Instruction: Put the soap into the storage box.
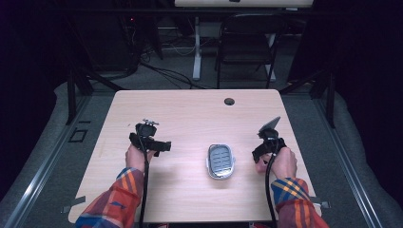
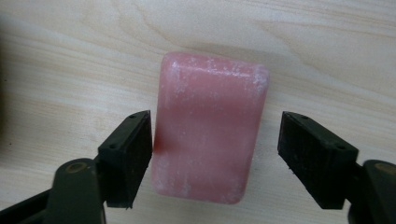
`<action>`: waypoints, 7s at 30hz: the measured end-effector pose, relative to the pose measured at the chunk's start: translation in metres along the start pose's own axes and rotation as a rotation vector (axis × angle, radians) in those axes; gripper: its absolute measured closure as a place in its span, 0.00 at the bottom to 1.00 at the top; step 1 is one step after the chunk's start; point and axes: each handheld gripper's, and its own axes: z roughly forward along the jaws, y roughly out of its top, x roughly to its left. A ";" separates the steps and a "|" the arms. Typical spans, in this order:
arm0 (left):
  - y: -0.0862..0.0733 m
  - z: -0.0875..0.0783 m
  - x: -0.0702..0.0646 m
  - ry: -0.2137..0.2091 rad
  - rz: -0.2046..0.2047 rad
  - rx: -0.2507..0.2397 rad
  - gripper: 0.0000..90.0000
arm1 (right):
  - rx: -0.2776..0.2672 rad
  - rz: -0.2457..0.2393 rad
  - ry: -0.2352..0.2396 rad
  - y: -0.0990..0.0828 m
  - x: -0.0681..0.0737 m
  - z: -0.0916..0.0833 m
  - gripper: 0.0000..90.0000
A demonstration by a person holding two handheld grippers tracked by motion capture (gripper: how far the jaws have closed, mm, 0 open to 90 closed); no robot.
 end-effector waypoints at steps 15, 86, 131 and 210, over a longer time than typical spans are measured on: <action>0.001 0.001 -0.001 0.000 0.011 0.000 0.00 | 0.047 0.019 -0.002 0.004 0.001 0.008 0.41; 0.002 0.003 -0.001 -0.016 0.010 -0.003 0.00 | 0.076 -0.066 0.004 0.016 0.010 -0.061 0.42; 0.002 0.002 -0.001 -0.015 0.013 -0.007 0.00 | 0.038 -0.139 0.016 0.019 0.047 -0.097 0.42; 0.002 0.002 -0.003 -0.023 0.028 -0.011 0.00 | 0.095 -0.226 0.123 0.041 0.132 -0.047 0.42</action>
